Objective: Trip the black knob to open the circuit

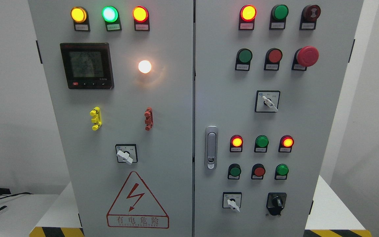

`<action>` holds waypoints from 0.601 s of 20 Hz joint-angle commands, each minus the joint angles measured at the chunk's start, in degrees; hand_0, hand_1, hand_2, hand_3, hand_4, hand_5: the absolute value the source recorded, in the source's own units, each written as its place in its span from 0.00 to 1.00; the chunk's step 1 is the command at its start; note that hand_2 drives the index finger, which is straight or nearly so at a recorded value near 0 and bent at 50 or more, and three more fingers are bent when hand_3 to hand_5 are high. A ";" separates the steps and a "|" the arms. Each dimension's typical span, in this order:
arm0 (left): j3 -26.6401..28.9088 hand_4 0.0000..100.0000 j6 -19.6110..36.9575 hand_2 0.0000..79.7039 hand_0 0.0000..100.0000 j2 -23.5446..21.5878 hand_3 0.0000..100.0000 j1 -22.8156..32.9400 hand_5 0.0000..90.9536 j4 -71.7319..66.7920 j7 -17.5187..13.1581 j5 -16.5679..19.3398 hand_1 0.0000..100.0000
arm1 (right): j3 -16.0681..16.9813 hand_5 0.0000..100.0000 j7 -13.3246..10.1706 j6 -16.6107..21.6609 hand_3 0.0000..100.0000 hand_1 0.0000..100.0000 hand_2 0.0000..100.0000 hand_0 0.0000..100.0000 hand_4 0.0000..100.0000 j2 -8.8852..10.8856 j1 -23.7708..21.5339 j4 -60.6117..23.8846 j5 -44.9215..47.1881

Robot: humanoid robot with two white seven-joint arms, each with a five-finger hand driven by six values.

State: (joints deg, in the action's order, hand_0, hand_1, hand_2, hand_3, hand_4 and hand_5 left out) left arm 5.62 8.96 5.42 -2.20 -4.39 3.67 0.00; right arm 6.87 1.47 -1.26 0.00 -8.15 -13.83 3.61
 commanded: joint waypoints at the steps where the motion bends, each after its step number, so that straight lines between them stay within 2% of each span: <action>1: 0.00 0.00 0.00 0.00 0.12 -0.06 0.00 0.00 0.00 0.00 0.02 -0.26 0.39 | -0.01 0.02 0.20 0.03 0.00 0.13 0.00 0.43 0.00 1.84 -0.11 -0.15 -0.01; 12: 0.00 0.00 0.00 0.00 0.12 0.03 0.00 0.00 0.00 0.00 0.02 -0.26 0.39 | -0.10 0.03 0.20 -0.15 0.00 0.13 0.00 0.43 0.00 1.67 0.06 -1.89 -0.01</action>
State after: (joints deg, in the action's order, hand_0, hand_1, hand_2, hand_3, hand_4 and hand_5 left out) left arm 5.63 8.96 5.42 -2.20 -4.39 3.67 0.00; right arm 6.85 1.64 -1.29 0.00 -7.98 -14.04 3.60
